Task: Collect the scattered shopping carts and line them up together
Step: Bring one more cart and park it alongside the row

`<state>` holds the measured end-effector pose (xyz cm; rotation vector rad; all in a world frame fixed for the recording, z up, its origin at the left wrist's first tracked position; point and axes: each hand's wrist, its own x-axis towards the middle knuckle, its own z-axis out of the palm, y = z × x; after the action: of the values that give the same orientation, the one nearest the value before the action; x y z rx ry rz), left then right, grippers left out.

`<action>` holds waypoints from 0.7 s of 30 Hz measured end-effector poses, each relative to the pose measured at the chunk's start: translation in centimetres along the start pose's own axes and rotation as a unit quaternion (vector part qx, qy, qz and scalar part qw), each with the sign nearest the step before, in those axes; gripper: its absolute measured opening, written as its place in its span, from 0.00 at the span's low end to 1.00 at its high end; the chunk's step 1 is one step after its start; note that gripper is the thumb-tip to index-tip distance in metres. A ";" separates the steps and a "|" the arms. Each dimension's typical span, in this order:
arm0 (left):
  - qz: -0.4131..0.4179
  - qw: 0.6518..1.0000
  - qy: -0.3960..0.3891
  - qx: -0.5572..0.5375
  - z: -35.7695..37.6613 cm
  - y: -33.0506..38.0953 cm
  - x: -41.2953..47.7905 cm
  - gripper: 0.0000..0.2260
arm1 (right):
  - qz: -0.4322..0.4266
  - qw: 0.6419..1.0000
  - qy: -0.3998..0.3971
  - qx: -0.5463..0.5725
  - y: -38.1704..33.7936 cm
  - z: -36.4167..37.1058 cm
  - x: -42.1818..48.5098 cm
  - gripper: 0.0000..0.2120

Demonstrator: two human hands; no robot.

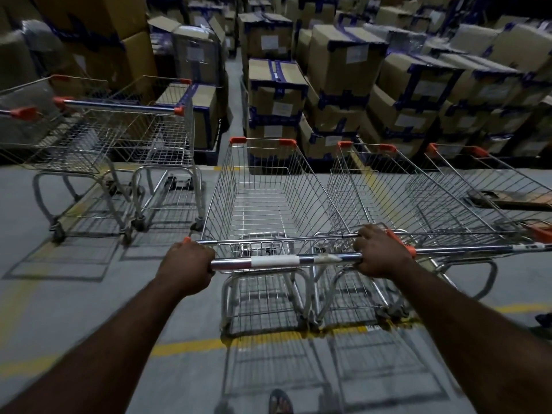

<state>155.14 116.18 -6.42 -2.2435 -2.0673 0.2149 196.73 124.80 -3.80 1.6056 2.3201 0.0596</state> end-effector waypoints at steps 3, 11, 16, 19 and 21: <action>-0.005 1.000 -0.002 0.000 0.0 -0.1 0.0 0.12 | -0.010 1.000 -0.022 0.002 0.2 -0.6 -0.2 0.27; -0.026 0.999 -0.023 -0.023 -0.5 0.0 0.0 0.12 | -0.011 0.999 -0.017 0.031 0.6 -1.6 -1.0 0.32; -0.100 0.990 -0.099 -0.027 -1.5 1.7 0.6 0.13 | -0.005 1.000 -0.019 0.024 1.4 -1.7 -1.4 0.33; -0.086 0.993 -0.076 -0.016 -1.9 4.0 0.9 0.14 | 0.022 0.999 -0.003 0.038 1.4 -1.5 -1.6 0.33; -0.053 0.997 -0.053 -0.035 -2.0 5.8 1.4 0.13 | 0.037 0.998 -0.004 0.051 1.1 -1.5 -1.5 0.30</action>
<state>161.30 117.14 -5.40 -2.1983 -2.2744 0.2647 197.83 124.04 -1.81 1.7364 2.2915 -0.0511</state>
